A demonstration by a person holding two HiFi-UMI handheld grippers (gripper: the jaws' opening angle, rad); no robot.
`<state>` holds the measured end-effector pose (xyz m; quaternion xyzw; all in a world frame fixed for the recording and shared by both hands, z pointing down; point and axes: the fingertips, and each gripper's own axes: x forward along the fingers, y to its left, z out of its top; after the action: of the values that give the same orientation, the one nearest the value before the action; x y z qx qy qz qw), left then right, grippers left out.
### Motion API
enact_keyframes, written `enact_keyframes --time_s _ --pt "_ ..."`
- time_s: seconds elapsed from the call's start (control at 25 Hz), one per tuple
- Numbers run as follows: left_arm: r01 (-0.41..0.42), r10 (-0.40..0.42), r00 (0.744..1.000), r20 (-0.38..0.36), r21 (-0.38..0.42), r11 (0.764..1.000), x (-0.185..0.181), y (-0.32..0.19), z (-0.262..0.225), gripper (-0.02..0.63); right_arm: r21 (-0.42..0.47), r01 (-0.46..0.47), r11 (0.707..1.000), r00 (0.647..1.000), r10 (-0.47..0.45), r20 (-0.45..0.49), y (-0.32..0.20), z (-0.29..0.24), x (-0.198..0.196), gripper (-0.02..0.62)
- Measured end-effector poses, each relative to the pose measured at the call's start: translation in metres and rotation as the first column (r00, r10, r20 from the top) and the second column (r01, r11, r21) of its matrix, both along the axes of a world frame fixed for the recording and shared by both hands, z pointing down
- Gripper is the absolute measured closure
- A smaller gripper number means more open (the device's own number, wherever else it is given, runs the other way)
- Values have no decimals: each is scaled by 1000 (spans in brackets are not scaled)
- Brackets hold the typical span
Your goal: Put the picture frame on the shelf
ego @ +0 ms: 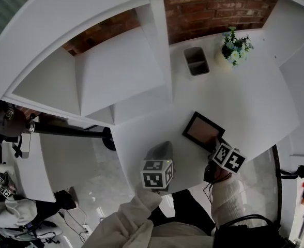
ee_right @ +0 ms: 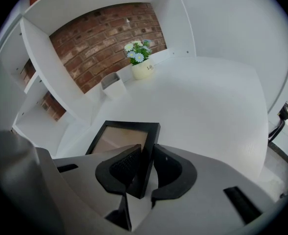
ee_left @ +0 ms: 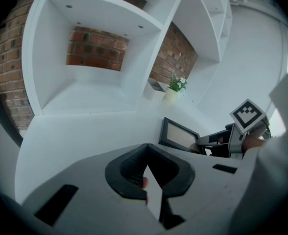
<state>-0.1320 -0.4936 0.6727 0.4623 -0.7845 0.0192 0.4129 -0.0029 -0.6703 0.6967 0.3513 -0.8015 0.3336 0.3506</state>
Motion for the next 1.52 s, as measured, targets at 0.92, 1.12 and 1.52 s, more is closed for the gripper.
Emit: enact_keyframes --time_s 0.92,1.12,1.52 --pt "110 -111 992 68 6 994 -43 100 -41 598 10 95 995 982 -95 166 78 -59 -51 520" --pt "117 -122 986 117 45 992 -61 128 -70 598 46 97 994 969 -105 225 106 -94 -67 520" --pt "126 -149 977 155 148 981 -102 163 -120 598 141 96 985 940 -137 312 136 -164 -111 520"
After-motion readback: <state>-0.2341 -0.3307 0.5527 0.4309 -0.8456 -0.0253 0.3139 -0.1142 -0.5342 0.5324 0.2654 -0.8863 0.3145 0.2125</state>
